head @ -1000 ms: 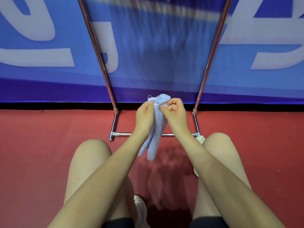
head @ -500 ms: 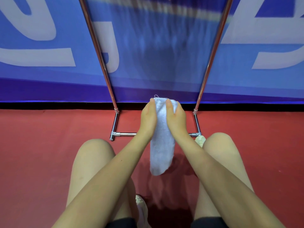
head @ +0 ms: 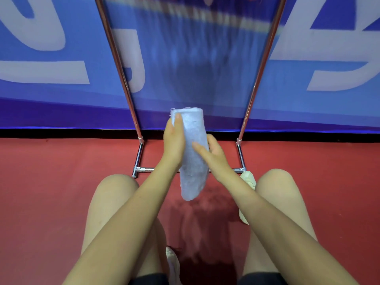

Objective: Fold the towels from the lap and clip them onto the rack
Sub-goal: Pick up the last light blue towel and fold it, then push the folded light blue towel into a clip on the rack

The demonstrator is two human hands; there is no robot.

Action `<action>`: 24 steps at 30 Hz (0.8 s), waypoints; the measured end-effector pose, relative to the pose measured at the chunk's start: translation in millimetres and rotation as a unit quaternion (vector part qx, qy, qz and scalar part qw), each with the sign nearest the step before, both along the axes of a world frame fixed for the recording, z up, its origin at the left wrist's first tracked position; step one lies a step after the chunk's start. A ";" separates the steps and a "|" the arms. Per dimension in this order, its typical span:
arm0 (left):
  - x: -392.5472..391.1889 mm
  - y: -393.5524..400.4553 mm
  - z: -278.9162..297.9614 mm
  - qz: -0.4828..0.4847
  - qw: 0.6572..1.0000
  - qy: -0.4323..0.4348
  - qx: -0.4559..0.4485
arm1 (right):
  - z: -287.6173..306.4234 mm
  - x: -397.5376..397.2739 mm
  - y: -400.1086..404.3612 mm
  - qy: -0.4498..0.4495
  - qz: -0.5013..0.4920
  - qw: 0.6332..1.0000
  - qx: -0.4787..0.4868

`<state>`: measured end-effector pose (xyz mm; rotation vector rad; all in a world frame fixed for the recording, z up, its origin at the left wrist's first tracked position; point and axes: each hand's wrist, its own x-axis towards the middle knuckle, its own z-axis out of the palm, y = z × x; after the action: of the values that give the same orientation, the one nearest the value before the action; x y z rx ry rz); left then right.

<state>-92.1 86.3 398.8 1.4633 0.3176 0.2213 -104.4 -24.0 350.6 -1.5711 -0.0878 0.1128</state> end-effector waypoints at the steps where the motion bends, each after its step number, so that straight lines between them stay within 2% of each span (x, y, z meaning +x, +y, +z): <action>1: 1.5 3.9 3.1 0.008 1.000 0.000 -0.009 | -5.7 -1.6 2.4 0.005 0.013 1.000 -0.026; 4: 2.6 13.3 10.7 0.016 0.999 -0.004 -0.037 | -27.0 -5.3 9.0 0.040 0.046 0.995 -0.080; 7: 1.8 22.2 15.9 0.030 0.999 -0.023 -0.021 | -37.4 -7.0 10.9 0.066 0.064 0.992 -0.084; 11: 6.5 48.9 20.9 0.105 0.992 -0.019 -0.061 | -19.1 -6.6 7.3 0.071 0.027 0.997 -0.003; 14: 9.7 69.7 9.9 0.130 0.987 0.003 -0.089 | 7.3 -8.5 -5.3 0.045 0.035 0.998 -0.032; 16: 7.4 75.6 -2.0 0.127 0.990 0.023 -0.062 | 27.5 -8.9 -13.7 0.037 0.046 0.997 -0.047; 21: 6.2 63.3 5.4 0.067 0.992 0.048 0.092 | 97.7 3.0 -34.1 0.004 0.054 0.997 -0.060; 24: 15.4 37.2 45.2 0.011 0.986 -0.012 0.164 | 161.2 16.8 -50.1 -0.032 0.074 0.991 -0.104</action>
<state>-76.7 123.5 443.9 1.7818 0.2873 0.3197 -87.6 -74.1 511.8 -1.7752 -0.2501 0.1936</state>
